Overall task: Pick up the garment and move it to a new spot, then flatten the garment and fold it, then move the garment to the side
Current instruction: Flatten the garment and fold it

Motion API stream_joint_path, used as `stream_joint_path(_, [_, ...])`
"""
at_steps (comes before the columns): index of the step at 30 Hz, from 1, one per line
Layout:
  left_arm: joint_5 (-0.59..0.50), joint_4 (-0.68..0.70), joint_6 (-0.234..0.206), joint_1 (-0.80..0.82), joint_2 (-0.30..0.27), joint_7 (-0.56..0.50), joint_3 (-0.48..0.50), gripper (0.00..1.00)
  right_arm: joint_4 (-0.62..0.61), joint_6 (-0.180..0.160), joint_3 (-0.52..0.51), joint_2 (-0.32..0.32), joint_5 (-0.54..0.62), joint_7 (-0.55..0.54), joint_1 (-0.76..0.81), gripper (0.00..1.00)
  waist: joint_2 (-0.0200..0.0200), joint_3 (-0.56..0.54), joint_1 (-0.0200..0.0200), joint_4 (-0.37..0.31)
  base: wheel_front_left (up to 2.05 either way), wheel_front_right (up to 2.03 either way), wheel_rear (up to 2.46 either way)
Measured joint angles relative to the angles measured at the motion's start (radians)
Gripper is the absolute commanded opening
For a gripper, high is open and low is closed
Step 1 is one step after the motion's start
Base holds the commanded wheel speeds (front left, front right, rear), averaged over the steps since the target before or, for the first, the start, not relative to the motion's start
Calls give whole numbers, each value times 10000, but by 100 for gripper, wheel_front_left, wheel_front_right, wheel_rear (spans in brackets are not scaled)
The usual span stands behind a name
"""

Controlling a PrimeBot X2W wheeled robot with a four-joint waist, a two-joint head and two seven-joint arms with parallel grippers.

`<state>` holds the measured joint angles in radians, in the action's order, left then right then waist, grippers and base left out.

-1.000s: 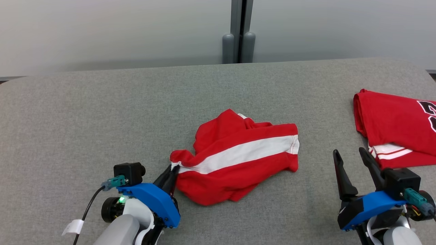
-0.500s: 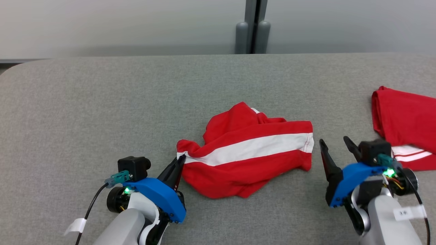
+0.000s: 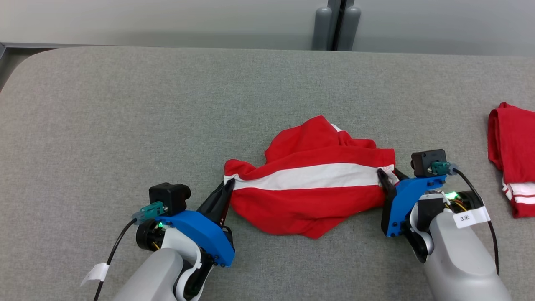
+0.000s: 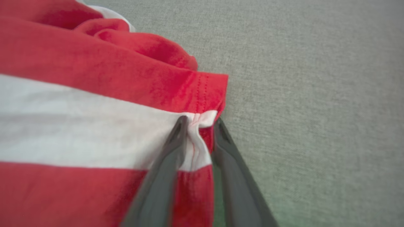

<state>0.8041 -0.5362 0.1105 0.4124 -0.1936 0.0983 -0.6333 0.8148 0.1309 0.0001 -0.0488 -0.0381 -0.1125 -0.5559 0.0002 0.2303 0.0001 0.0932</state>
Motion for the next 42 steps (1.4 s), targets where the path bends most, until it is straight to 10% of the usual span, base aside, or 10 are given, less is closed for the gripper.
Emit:
stream_joint_path(3, [-2, 92, -50, 0, -27, 2, -4, 0, 439, 0, 190, 0, -119, 88, -205, 1, 0, 18, -2, -9, 0, 0, 0])
stream_joint_path(10, [19, 245, -146, -2, -173, 2, 6, 0, 945, 4, 186, -10, 128, 784, -491, 0, -2, 25, -1, -144, 0, 0, 0])
stream_joint_path(18, [79, 431, -263, -72, -307, -12, 52, 0, 1095, 0, 148, -13, 472, 1319, -507, 57, -2, -23, -1, -337, 0, 0, 0])
stream_joint_path(21, [136, 487, -307, -130, -339, -40, 52, 0, 1152, 0, 180, -12, 489, 1409, -507, 64, -3, -46, -1, -376, 0, 0, 0])
stream_joint_path(33, [180, 625, -397, -230, -437, -98, 23, 0, 932, 0, 694, -6, 525, 1916, -433, 62, -2, -114, -1, -387, 0, 0, 0])
stream_joint_path(42, [217, 709, -430, -335, -502, -130, -31, 0, 775, 0, 955, -2, 460, 1657, -270, 42, -2, -148, -1, -363, 0, 0, 0])
